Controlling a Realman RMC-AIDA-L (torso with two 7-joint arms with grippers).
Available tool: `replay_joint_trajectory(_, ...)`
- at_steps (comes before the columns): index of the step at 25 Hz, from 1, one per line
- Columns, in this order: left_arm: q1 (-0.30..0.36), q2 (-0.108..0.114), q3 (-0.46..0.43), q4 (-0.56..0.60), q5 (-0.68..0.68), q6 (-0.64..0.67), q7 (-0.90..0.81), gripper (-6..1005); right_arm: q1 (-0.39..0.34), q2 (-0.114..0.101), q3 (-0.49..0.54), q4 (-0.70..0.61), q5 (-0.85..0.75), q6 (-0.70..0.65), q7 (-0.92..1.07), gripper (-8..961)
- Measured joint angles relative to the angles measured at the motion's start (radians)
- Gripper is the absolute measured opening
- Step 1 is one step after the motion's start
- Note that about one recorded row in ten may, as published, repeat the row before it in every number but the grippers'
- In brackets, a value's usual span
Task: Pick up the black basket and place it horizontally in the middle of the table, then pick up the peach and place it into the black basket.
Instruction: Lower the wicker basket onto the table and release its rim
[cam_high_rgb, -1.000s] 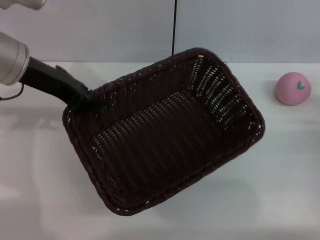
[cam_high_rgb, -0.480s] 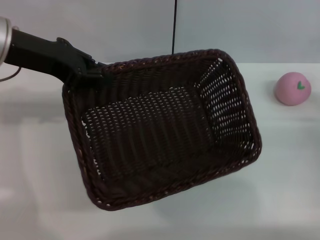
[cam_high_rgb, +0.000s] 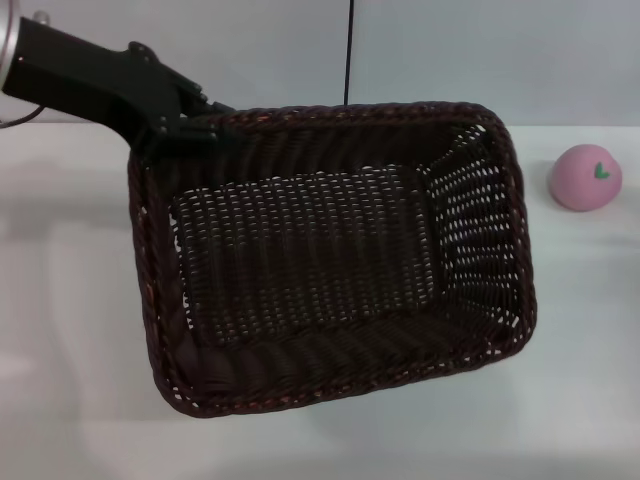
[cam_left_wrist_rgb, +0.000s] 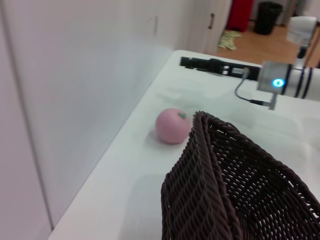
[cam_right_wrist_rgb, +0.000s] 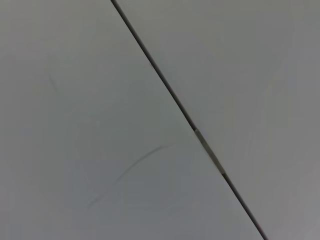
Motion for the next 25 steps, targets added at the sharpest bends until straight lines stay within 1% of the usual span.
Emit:
replay_joint_trajectory(3, -0.033, 0.0, 0.003, -0.023, 0.005, 0.006, 0.034, 188, -0.002, 0.0, 0.0, 0.004, 0.0, -0.002, 0.0, 511)
replay_joint_trajectory(7, -0.08, 0.0, 0.003, -0.115, 0.007, -0.005, 0.099, 188, -0.007, 0.001, -0.01, 0.007, -0.006, -0.037, -0.001, 511)
replay_joint_trajectory(8, -0.096, 0.0, 0.003, -0.155, 0.008, -0.016, 0.123, 188, -0.009, 0.001, -0.015, 0.007, -0.009, -0.058, -0.003, 510)
replay_joint_trajectory(11, -0.12, -0.001, 0.003, -0.221, 0.013, -0.048, 0.166, 188, -0.018, 0.002, -0.034, 0.005, -0.013, -0.122, -0.006, 510)
replay_joint_trajectory(18, -0.142, -0.015, 0.004, -0.324, 0.018, -0.12, 0.22, 187, -0.038, 0.002, -0.083, -0.022, -0.014, -0.234, -0.007, 509)
replay_joint_trajectory(21, -0.145, -0.019, 0.005, -0.348, 0.018, -0.125, 0.232, 202, -0.046, 0.002, -0.098, -0.028, -0.014, -0.274, -0.008, 510)
replay_joint_trajectory(25, -0.147, -0.028, 0.005, -0.361, 0.018, -0.126, 0.252, 222, -0.048, 0.002, -0.115, -0.031, -0.014, -0.286, -0.008, 511)
